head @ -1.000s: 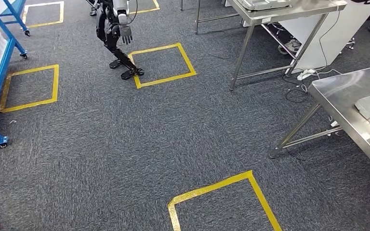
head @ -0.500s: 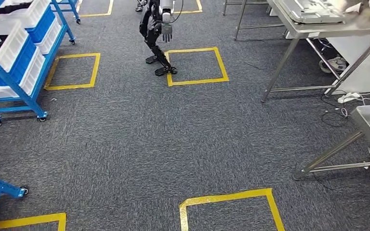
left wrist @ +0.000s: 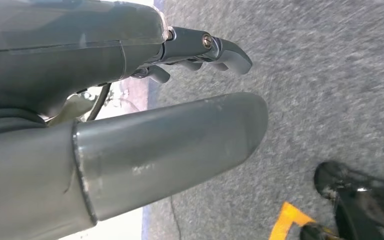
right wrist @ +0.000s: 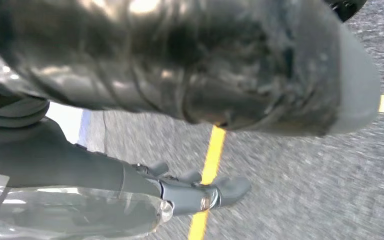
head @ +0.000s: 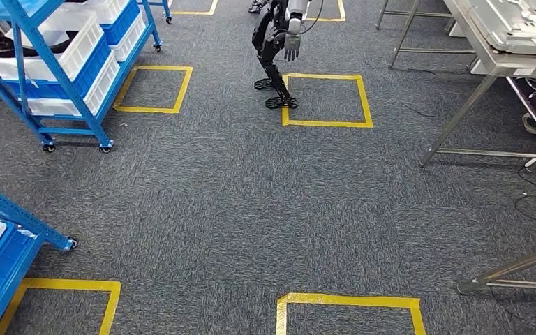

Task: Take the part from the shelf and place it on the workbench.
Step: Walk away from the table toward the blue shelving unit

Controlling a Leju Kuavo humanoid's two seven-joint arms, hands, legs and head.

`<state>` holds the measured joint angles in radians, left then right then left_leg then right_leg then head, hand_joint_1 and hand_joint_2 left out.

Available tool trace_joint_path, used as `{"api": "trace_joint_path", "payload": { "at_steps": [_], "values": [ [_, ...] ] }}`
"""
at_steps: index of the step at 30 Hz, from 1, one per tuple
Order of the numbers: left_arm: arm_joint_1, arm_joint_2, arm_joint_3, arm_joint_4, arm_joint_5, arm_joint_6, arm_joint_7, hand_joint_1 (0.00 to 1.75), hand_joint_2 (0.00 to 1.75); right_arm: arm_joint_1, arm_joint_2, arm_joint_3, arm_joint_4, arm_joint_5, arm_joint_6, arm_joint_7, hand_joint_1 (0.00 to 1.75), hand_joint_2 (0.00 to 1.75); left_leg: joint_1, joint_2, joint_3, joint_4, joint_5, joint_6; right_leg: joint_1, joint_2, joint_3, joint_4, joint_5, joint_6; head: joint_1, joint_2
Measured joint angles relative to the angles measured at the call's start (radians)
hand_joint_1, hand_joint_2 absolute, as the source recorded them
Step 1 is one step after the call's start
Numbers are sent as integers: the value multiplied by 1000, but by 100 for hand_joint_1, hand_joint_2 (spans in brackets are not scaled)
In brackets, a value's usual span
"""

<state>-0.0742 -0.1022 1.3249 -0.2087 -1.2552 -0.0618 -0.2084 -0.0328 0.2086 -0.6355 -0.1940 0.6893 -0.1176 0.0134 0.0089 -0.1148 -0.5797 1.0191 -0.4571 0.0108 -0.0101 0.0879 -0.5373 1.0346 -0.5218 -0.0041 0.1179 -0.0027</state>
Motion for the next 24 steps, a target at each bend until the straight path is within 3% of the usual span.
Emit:
{"api": "trace_joint_path", "payload": {
  "at_steps": [2, 4, 6, 8, 9, 11, 13, 15, 16, 17, 19, 21, 22, 23, 24],
  "values": [
    [3, 0, 0, 0, -4, 1, 0, 0, 0, -2, 0, 0, 0, -1, 4, -2, 0, 0, 3, -12, -7, -1, 4, -12, 1, -27, 3, -9, 7, -11, 0, 0],
    [4, -2, -1, 0, -9, 4, -1, 0, 0, 0, 1, -1, 0, -3, 11, -2, 0, 0, 2, 29, -27, 38, -23, -20, -1, -56, 8, -22, 14, -27, 0, 0],
    [1, -3, -3, 0, -12, 8, -2, 0, 0, 7, 1, -1, 0, -4, 19, -3, 0, 0, 2, 85, -79, 151, -89, -27, 2, -87, 10, -27, 16, -35, -1, 0],
    [0, -4, -6, 0, -14, 11, -3, 0, 0, 11, -1, -2, 0, -4, 27, -3, 0, 0, 5, 102, -129, 261, -133, -35, 5, -118, 9, -27, 14, -37, -1, 0],
    [1, -4, -7, 0, -14, 12, -3, 0, 0, 12, -2, -3, 0, -4, 31, -3, 0, 0, 6, 106, -130, 271, -129, -37, 6, -133, 9, -27, 13, -37, -1, 0],
    [2, -5, -10, 0, -14, 16, -3, 0, 0, 12, -5, -4, 0, -4, 40, -5, 0, 0, 8, 124, -71, 173, -73, -37, 6, -158, 13, -25, 8, -33, -1, 0],
    [0, -6, -12, 0, -14, 21, -3, 0, 0, 12, -8, -5, 0, -3, 48, -11, 0, 0, 3, 163, 3, 40, -29, -30, 10, -180, 17, -20, 1, -25, 0, 0],
    [-1, -6, -13, 0, -13, 24, -2, 0, 0, 11, -10, -5, 0, -2, 52, -16, 0, 0, -4, 177, 25, -6, -22, -18, 13, -197, 21, -18, -5, -15, 0, 0],
    [0, -6, -13, 0, -13, 24, 0, 0, 0, 8, -11, -6, 0, -1, 54, -18, 0, 0, -6, 166, 24, -6, -20, -11, 13, -205, 24, -18, -6, -10, 0, 0],
    [1, -7, -13, 0, -13, 25, 1, 0, 0, 6, -13, -6, 0, -1, 54, -18, 0, 0, -4, 157, 25, -10, -18, -5, 11, -207, 26, -18, -8, -5, 0, 0],
    [0, -9, -13, 0, -12, 25, 3, 0, 0, 4, -15, -6, -1, 0, 55, -19, 0, 0, 1, 137, 30, -20, -11, 8, 7, -172, 19, 14, -35, 3, 0, 0],
    [-2, -11, -14, 0, -12, 26, 3, 0, 0, 7, -18, -6, -1, 1, 55, -19, 0, 0, 3, 117, 31, -24, -7, 18, 3, -115, -29, 122, -97, 7, 0, 0],
    [-3, -11, -14, 0, -12, 26, 3, 0, 0, 9, -19, -6, -1, 1, 55, -19, 0, 0, 3, 106, 29, -24, -6, 20, 2, -100, -64, 191, -127, 9, 0, 0],
    [-3, -11, -14, 0, -12, 26, 3, 0, 0, 10, -20, -6, -1, 1, 55, -19, 0, 0, 2, 94, 28, -23, -6, 20, 1, -93, -93, 245, -143, 10, 0, 0],
    [-3, -11, -14, 0, -12, 26, 3, 0, 0, 11, -21, -7, -1, 1, 55, -18, 0, 0, 2, 80, 28, -22, -6, 20, 0, -91, -107, 266, -138, 10, 0, 0]
  ]
}}
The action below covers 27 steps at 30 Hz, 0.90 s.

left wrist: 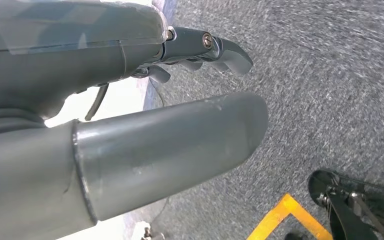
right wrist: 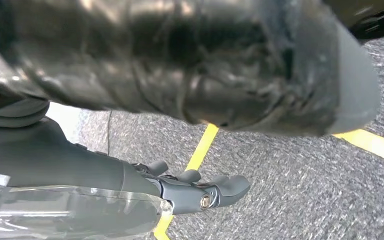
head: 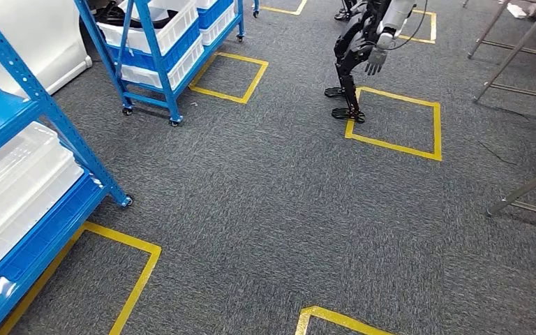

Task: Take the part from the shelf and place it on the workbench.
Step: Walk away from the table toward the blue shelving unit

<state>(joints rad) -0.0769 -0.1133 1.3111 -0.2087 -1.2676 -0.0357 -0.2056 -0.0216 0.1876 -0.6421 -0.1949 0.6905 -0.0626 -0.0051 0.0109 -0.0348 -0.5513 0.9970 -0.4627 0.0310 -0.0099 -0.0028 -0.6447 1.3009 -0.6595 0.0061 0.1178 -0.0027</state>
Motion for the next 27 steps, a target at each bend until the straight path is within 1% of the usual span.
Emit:
{"api": "trace_joint_path", "payload": {
  "at_steps": [1, 2, 3, 4, 5, 6, 7, 8, 9, 10, 11, 12, 13, 14, 15, 16, 17, 18, 19, 20, 21, 22, 23, 24, 25, 26, 27],
  "values": [
    [0, 0, 0, 0, 0, 0, 0, 0, 0, 1, -1, 0, 0, 0, 0, 0, 0, 0, 0, -15, 1, 1, 0, -1, -1, 3, 4, -19, 26, 0, 0, 0],
    [1, -1, 0, 0, 0, 0, 0, 0, 0, 2, -2, 0, 0, 0, 0, 0, 0, 0, 0, -30, 3, 3, -1, -2, -3, 11, 25, -73, 68, -1, 0, 0],
    [1, -1, 0, 0, 0, 0, 0, 0, 0, 3, -3, 0, 0, 0, 0, 0, 0, 0, 1, -44, 2, 5, -3, -5, -6, 32, 53, -143, 107, -3, 0, 0],
    [0, -2, 0, 0, 0, 0, 0, 0, 0, 4, -4, -1, 0, 1, 0, 1, 0, 0, 1, -57, 0, 9, -5, -9, -8, 56, 77, -206, 133, -4, 0, 0],
    [-1, -3, 0, 0, 0, 0, 0, 0, 0, 5, -4, -1, 0, 4, 0, 1, 0, 0, 1, -68, -4, 13, -5, -15, -9, 75, 92, -246, 147, -5, 0, 0],
    [-1, -3, 0, 0, 0, 0, 0, 0, 0, 5, -5, -2, 0, 6, 0, 2, 0, 0, 2, -79, -9, 14, -4, -22, -8, 86, 98, -263, 147, -7, 0, 0],
    [0, -3, 0, 0, 0, 0, 0, 0, 0, 3, -5, -2, 0, 9, 0, 2, 0, 0, 3, -90, -13, 14, -2, -30, -5, 82, 99, -266, 146, -9, 0, 0],
    [1, -3, 0, 0, 0, 0, 0, 0, 0, 1, -6, -2, 0, 11, 0, 2, 0, 0, 4, -101, -15, 11, 0, -37, -6, 70, 100, -269, 148, -14, 0, 0],
    [3, -3, 0, 0, 0, 0, 0, 0, 0, -1, -6, -2, 0, 12, 0, 2, 0, 0, 4, -96, -19, 15, -3, -42, -8, 57, 104, -275, 151, -20, 0, 0],
    [4, -3, 0, 0, 1, 0, 0, 0, 0, -1, -6, -2, 0, 12, 0, 2, 0, 0, 3, -76, -28, 34, -16, -46, -9, 43, 108, -282, 153, -27, 0, 0],
    [2, -4, 0, 0, 1, 0, 0, 0, 0, 0, -6, -3, 0, 13, 1, 2, 0, 0, 1, -47, -47, 73, -40, -50, -10, 27, 112, -288, 155, -33, -1, 0],
    [1, -4, 0, 0, 1, -1, 0, 0, 0, 2, -6, -3, 0, 13, 2, 2, 0, 0, 1, -13, -74, 131, -71, -52, -7, 11, 114, -291, 155, -38, -1, 0],
    [-1, -4, 0, 0, 1, -1, 0, 0, 0, 4, -6, -3, 0, 13, 2, 2, 0, 0, 1, 8, -108, 199, -103, -55, -4, -5, 114, -291, 154, -41, -2, 0],
    [-1, -4, 0, 0, 1, -1, 0, 0, 0, 5, -6, -3, 0, 14, 3, 2, 0, 0, 2, 18, -136, 257, -124, -58, -1, -22, 115, -291, 153, -43, -2, 0],
    [0, -4, 0, 0, 1, -1, 0, 0, 0, 5, -6, -3, 0, 14, 3, 2, 0, 0, 2, 23, -150, 286, -127, -60, 0, -37, 115, -290, 151, -44, -2, 0],
    [2, -4, 0, 0, 1, -1, 0, 0, 0, 5, -6, -4, 0, 14, 3, 2, 0, 0, 3, 27, -145, 277, -111, -61, 1, -51, 117, -290, 149, -43, -2, 0],
    [3, -4, 0, 0, 1, 0, 0, 0, 0, 4, -6, -4, 0, 14, 3, 2, 0, 0, 3, 35, -119, 229, -80, -60, 1, -63, 119, -289, 146, -42, -1, 0],
    [4, -4, 0, 0, 0, 0, 0, 0, 0, 4, -6, -4, 0, 14, 3, 2, 0, 0, 2, 53, -81, 157, -45, -58, 1, -75, 122, -287, 143, -40, -1, 0],
    [3, -4, 0, 0, 0, 0, 0, 0, 0, 4, -6, -5, 0, 14, 3, 2, 0, 0, -2, 74, -45, 91, -20, -54, 4, -85, 124, -285, 139, -36, -1, 0],
    [1, -4, 0, 0, 0, 0, 0, 0, 0, 4, -6, -7, 0, 15, 3, 2, 0, 0, -6, 90, -21, 43, -6, -47, 6, -95, 126, -283, 135, -32, -1, 0],
    [1, -4, 0, 0, 0, 0, 0, 0, 0, 3, -6, -8, 0, 15, 3, 1, 0, 0, -10, 99, -10, 19, -3, -40, 8, -103, 128, -282, 132, -27, -1, 0],
    [1, -4, 0, 0, 0, 1, 0, 0, 0, 1, -6, -10, 0, 15, 4, 1, 0, 0, -14, 94, -11, 16, -5, -34, 9, -111, 130, -282, 131, -23, -1, 0],
    [3, -4, 0, 0, 0, 1, 0, 0, 0, -3, -6, -11, 0, 15, 4, 1, 0, 0, -13, 83, -11, 13, -3, -28, 9, -120, 134, -284, 130, -19, -1, 0],
    [4, -4, 0, 0, 0, 1, 0, 0, 0, -6, -6, -11, 0, 15, 5, 1, 0, 0, -11, 73, -9, 8, -1, -22, 8, -115, 137, -281, 125, -14, -1, 0],
    [4, -4, 0, 0, -1, 1, 0, 0, 0, -8, -6, -12, 0, 15, 6, 1, 0, 0, -8, 63, -6, 3, 2, -16, 6, -97, 135, -268, 113, -9, -1, 0],
    [3, -4, 0, 0, -1, 1, 0, 0, 0, -7, -6, -12, 0, 15, 6, 0, 0, 0, -4, 53, -3, -2, 6, -9, 5, -69, 122, -235, 90, -5, -1, 0],
    [2, -4, 0, 0, -1, 1, 0, 0, 0, -5, -6, -12, 0, 15, 6, 0, 0, 0, -2, 44, -2, -3, 8, -5, 2, -37, 97, -182, 59, -2, -1, 0]
  ]
}}
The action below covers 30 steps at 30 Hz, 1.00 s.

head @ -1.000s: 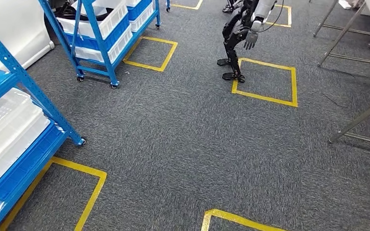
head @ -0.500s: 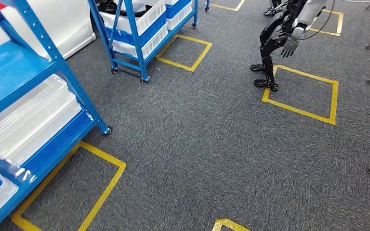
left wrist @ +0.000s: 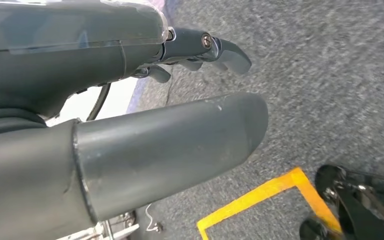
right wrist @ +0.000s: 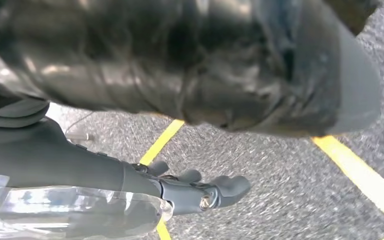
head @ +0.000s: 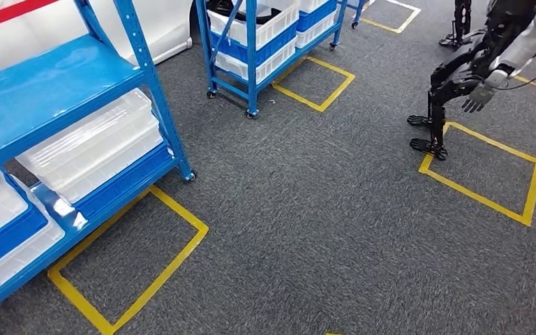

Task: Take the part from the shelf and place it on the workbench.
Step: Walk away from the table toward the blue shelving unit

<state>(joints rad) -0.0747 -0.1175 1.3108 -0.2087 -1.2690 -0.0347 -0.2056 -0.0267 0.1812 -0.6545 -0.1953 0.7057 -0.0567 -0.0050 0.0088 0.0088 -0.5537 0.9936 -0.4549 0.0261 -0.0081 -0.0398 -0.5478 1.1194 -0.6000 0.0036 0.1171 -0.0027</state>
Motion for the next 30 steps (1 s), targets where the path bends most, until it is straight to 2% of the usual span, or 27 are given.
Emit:
{"api": "trace_joint_path", "payload": {
  "at_steps": [1, 2, 3, 4, 5, 6, 8, 9, 10, 12, 13, 14, 16, 18, 19, 20, 21, 23, 25, 27, 28, 30],
  "values": [
    [-1, 0, 0, 0, 0, 0, 0, 0, 0, 2, 0, 0, 0, 0, 0, 0, 0, 0, 0, -11, -2, 0, 1, 3, -1, 23, -34, 67, -33, 1, 0, 0],
    [-2, 0, 0, 0, 0, 0, 0, 0, 0, 3, 0, 0, 0, 0, 0, 0, 0, 0, 0, -23, -4, 1, 1, 4, -2, 33, -68, 132, -57, 3, 0, 0],
    [-2, 0, 0, 0, 0, 0, 0, 0, 0, 5, 0, 0, 0, 0, 0, 0, 0, 0, 0, -36, -4, 2, 1, 5, -4, 37, -92, 171, -61, 4, 0, 0],
    [-2, 0, 0, 0, 0, 0, 0, 0, 0, 6, 0, 0, 0, 0, 0, 0, 0, 0, 0, -51, -4, 4, 1, 5, -5, 38, -99, 176, -46, 4, 0, 0],
    [-2, 0, 0, 0, 0, 0, 0, 0, 0, 7, 0, 0, 0, 0, 0, 0, 0, 0, 0, -66, -2, 5, 0, 4, -6, 41, -88, 141, -12, 3, 0, 0],
    [-2, 0, 0, 0, 0, 0, 0, 0, 0, 8, 0, 0, 0, 1, 1, 0, 0, 0, 1, -81, -1, 8, -2, 1, -8, 52, -62, 75, 33, 2, 0, 0],
    [-3, -1, 0, 0, 0, 0, 0, 0, 0, 10, 0, 0, 0, 3, 2, 0, 0, 0, 0, -106, -5, 15, -5, -8, -11, 95, -15, -43, 85, -1, 0, 0],
    [-3, -1, 0, 0, 0, 0, 0, 0, 0, 10, 0, 0, 0, 4, 2, 0, 0, 0, 1, -117, -10, 18, -5, -14, -11, 111, -4, -74, 93, -3, 0, 0],
    [-3, -1, 0, 0, 0, 1, 0, 0, 0, 9, 0, 0, 0, 6, 3, 0, 0, 0, 1, -127, -14, 19, -4, -20, -10, 116, -2, -80, 89, -5, 0, 0],
    [0, -1, 0, 0, 0, 3, 0, 0, 0, 6, 0, 0, 0, 11, 4, 0, 0, 0, 4, -147, -18, 15, 1, -32, -9, 95, 0, -85, 92, -12, 0, 0],
    [2, -2, 0, 0, 0, 4, 0, 0, 0, 5, 0, -1, 0, 13, 5, 0, 0, 0, 4, -139, -22, 19, -3, -37, -10, 83, 3, -90, 94, -18, 0, 0],
    [2, -2, 0, 0, 1, 5, 0, 0, 0, 5, 1, -1, 0, 14, 6, 0, 0, 0, 3, -120, -30, 37, -16, -41, -12, 71, 6, -95, 97, -23, -1, 0],
    [-1, -1, 6, 0, 36, 14, 0, 0, 0, 8, 1, -2, 0, 12, 9, 0, 0, 0, 1, -59, -77, 139, -73, -48, -11, 42, 9, -101, 99, -32, -1, 0],
    [-7, 0, 38, 0, 123, 30, 2, 0, 0, 12, 2, -7, 0, 4, 11, 1, 0, 0, 2, -28, -135, 261, -121, -52, -8, 10, 9, -100, 96, -36, -1, 0],
    [-9, 0, 64, 0, 167, 35, 2, 0, 0, 13, 2, -10, 0, 0, 11, 2, 0, 0, 2, -21, -144, 281, -120, -53, -7, -6, 9, -100, 94, -37, -1, 0],
    [-10, 0, 90, 0, 196, 37, 2, 0, 0, 13, 2, -13, 0, -4, 11, 4, 0, 0, 2, -16, -133, 262, -100, -52, -7, -20, 11, -99, 91, -37, -1, 0],
    [-10, 0, 112, 0, 211, 38, -1, 0, 0, 12, 2, -16, 0, -6, 11, 7, 0, 0, 2, -7, -104, 210, -69, -51, -7, -32, 14, -98, 89, -36, -1, 0],
    [-11, -4, 134, 0, 212, 39, -16, 0, 0, 12, 3, -23, 0, -10, 15, 18, 0, 0, -4, 36, -36, 82, -21, -42, -3, -53, 20, -97, 82, -29, -1, 0],
    [-15, -17, 144, -2, 206, 43, -37, 0, 0, 9, 4, -30, 1, -16, 22, 33, 0, 0, -12, 59, -10, 25, -11, -28, 2, -73, 26, -96, 77, -19, 0, 0],
    [-16, -28, 151, -5, 202, 47, -50, 0, 0, 3, 4, -33, 1, -18, 28, 39, 0, 0, -13, 37, -11, 20, -8, -14, 3, -89, 32, -98, 74, -8, 0, 0],
    [-15, -31, 153, -6, 200, 46, -52, 0, 0, 0, 4, -33, 0, -18, 29, 39, 0, 0, -11, 27, -9, 15, -6, -7, 1, -77, 33, -92, 66, -2, 0, 0],
    [-16, -37, 154, -8, 197, 40, -53, 0, 0, 1, 4, -36, 0, -19, 30, 37, 0, 0, -6, 10, -4, 7, 0, 7, -3, -23, 13, -35, 24, 6, 0, 0]
  ]
}}
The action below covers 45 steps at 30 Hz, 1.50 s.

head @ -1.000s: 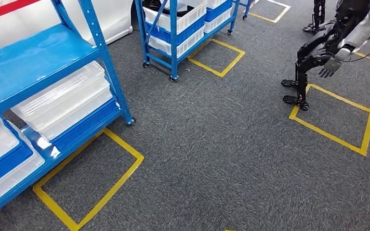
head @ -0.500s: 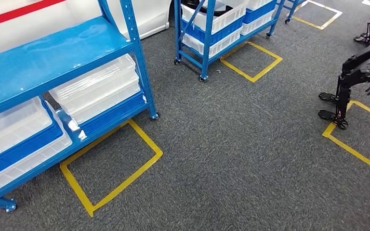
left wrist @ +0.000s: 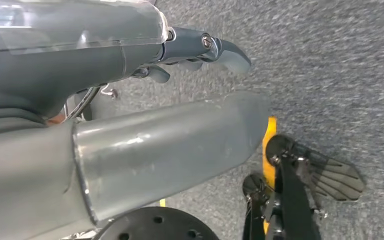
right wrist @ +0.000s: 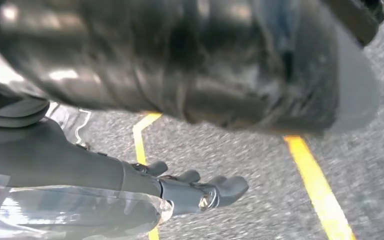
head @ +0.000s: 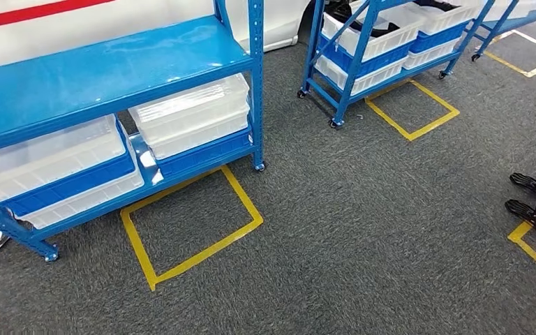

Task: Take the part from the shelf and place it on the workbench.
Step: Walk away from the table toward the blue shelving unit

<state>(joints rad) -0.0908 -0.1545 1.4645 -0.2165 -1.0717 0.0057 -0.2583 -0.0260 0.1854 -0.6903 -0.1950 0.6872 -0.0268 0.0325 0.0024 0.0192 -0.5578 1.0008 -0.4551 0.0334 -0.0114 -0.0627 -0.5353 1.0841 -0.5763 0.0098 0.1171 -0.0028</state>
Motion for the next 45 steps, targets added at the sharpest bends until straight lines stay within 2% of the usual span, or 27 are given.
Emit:
{"api": "trace_joint_path", "payload": {
  "at_steps": [1, 2, 3, 4, 5, 7, 9, 11, 14, 16, 18, 19, 20, 22, 24, 27, 29, 31, 33, 34, 35, 36, 38, 40, 41, 43, 45],
  "values": [
    [-1, -2, 0, 0, 0, -4, 0, 0, 0, 2, 0, -4, 0, -1, -2, -1, 0, 0, 0, -7, -1, -1, 1, 4, -1, 32, -30, 63, -34, 1, 0, 0],
    [-1, -2, 0, -1, 0, -6, 1, 0, 0, 4, 0, -8, 0, -3, -4, -2, 0, 0, -1, -14, -2, 0, 1, 7, -2, 49, -64, 132, -65, 2, 0, 0],
    [-1, -2, 0, -1, 1, -8, 1, 0, 0, 5, 0, -12, 0, -4, -6, -2, 0, 0, -2, -22, -3, 1, 1, 8, -2, 56, -95, 189, -83, 1, 0, 0],
    [-1, -2, 1, -1, 2, -9, 1, 0, 0, 6, 0, -17, 0, -6, -8, -3, 0, 0, -3, -32, -2, 2, 0, 9, -1, 60, -117, 224, -85, 0, 0, 0],
    [0, -2, 1, -1, 3, -9, 1, 0, 0, 7, 0, -20, 0, -6, -10, -3, 0, 0, -3, -40, -1, 3, -1, 9, -1, 61, -115, 208, -59, -2, 0, 0],
    [1, -2, 2, -1, 4, -9, 2, 0, 0, 8, 0, -22, 0, -6, -11, -3, 0, 0, -4, -55, 4, 6, -4, 6, 0, 68, -67, 84, 23, -12, 0, 0],
    [0, -3, 4, -1, 4, -10, 1, 0, 0, 8, -1, -24, 0, -6, -12, -3, 0, 0, -7, -63, 3, 11, -8, -1, 4, 78, -24, -26, 72, -21, 0, 0],
    [0, -3, 7, -1, 4, -10, 1, 0, 0, 7, -1, -27, 0, -6, -12, -3, 0, 0, -8, -66, 1, 11, -10, -11, 9, 80, -17, -50, 77, -25, 0, 0],
    [-1, -3, 11, -2, 4, -8, 4, 0, 0, 4, 0, -30, 0, -7, -12, -4, 0, 0, -7, -60, -8, 31, -24, -28, 1, 73, -8, -67, 78, -37, -1, 0],
    [-1, -4, 12, -3, 4, -5, 8, 0, 0, 6, 0, -31, 0, -8, -11, -4, 0, 0, -3, -43, -54, 127, -70, -38, -2, 65, 2, -77, 74, -45, -1, 0],
    [0, -5, 13, -3, 4, -2, 12, 0, 0, 10, 0, -34, 0, -7, -10, -4, 0, 0, 3, -34, -125, 259, -116, -46, -2, 56, 10, -77, 66, -47, -1, 0],
    [1, -5, 13, -3, 3, -1, 15, 0, 0, 11, 0, -36, 0, -7, -9, -4, 0, 0, 5, -32, -147, 294, -116, -49, -2, 52, 17, -77, 60, -46, -1, 0],
    [2, -5, 14, -3, 2, 1, 16, 0, 0, 12, 0, -37, 0, -6, -8, -4, 0, 0, 7, -29, -152, 292, -98, -51, -3, 49, 26, -77, 53, -45, -2, 0],
    [5, -4, 14, -3, -7, 2, 18, 0, 0, 13, 0, -39, 0, -4, -4, -3, 0, 0, 11, -22, -107, 181, -20, -51, -4, 46, 47, -77, 38, -39, -1, 0],
    [7, -4, 12, -3, -25, -5, 19, 0, 0, 13, 0, -39, 0, 0, 1, -2, 0, 0, 7, -12, -51, 66, 16, -44, -2, 43, 62, -77, 22, -28, -1, 0],
    [9, -2, -1, -4, -52, -16, 25, 0, 0, 9, 0, -40, 0, 14, 8, 1, 0, 0, 1, -13, -19, 22, -3, -25, -1, 39, 81, -76, 13, -9, -1, 0],
    [12, 1, -13, -4, -67, -17, 28, 0, 0, 7, -1, -40, 0, 28, 13, 1, 0, 0, 4, -20, 1, 11, -7, -14, -3, 42, 77, -41, 15, -1, -1, 0],
    [12, 2, -27, -4, -82, -17, 28, 0, 0, 7, -1, -40, 0, 38, 15, 2, 0, 0, 6, -30, 20, 1, -14, -2, -5, 51, 22, 56, -9, 3, 0, 0],
    [12, 4, -39, -4, -93, -17, 28, 0, 0, 7, -2, -40, 0, 43, 16, 1, 0, 0, 4, -44, 31, -1, -25, 4, -4, 57, -63, 171, -61, 7, 0, 0],
    [13, 5, -45, -4, -97, -18, 29, 0, 0, 7, -2, -40, 0, 46, 16, 1, 0, 0, 3, -54, 38, -1, -32, 5, -4, 57, -97, 203, -74, 7, 0, 0],
    [14, 5, -50, -4, -101, -19, 30, 0, 0, 8, -2, -40, 0, 49, 17, 1, 0, 0, 2, -65, 48, -1, -39, 5, -4, 59, -116, 206, -67, 5, 0, 0],
    [15, 6, -55, -4, -104, -20, 31, 0, 0, 9, -2, -40, 0, 51, 17, 1, 0, 0, 1, -78, 59, -1, -46, 3, -3, 62, -120, 176, -35, 2, 0, 0],
    [17, 6, -63, -4, -109, -22, 35, 0, 0, 14, -3, -40, 0, 54, 16, 2, 0, 0, 1, -99, 79, 0, -61, -1, 0, 93, -98, 59, 66, -9, -1, 0],
    [18, 5, -68, -3, -111, -24, 37, 0, 0, 19, -5, -40, 0, 55, 17, 2, 0, 0, 4, -121, 84, 1, -73, -10, 5, 128, -84, -21, 113, -20, 0, 0],
    [18, 5, -71, -3, -111, -25, 37, 0, 0, 20, -6, -40, 0, 55, 17, 2, 0, 0, 5, -130, 84, 4, -76, -16, 8, 134, -83, -29, 114, -25, 0, 0],
    [18, 7, -76, -3, -112, -26, 37, 0, 0, 18, -6, -40, 0, 56, 17, 2, 0, 0, 5, -137, 86, 9, -79, -27, 8, 117, -69, -40, 123, -34, 0, 0],
    [18, 10, -81, -4, -113, -28, 37, 0, 0, 17, -5, -40, 0, 58, 18, 2, 0, 0, 2, -96, 72, 49, -96, -36, 3, 92, -49, -54, 121, -41, 0, 0]
  ]
}}
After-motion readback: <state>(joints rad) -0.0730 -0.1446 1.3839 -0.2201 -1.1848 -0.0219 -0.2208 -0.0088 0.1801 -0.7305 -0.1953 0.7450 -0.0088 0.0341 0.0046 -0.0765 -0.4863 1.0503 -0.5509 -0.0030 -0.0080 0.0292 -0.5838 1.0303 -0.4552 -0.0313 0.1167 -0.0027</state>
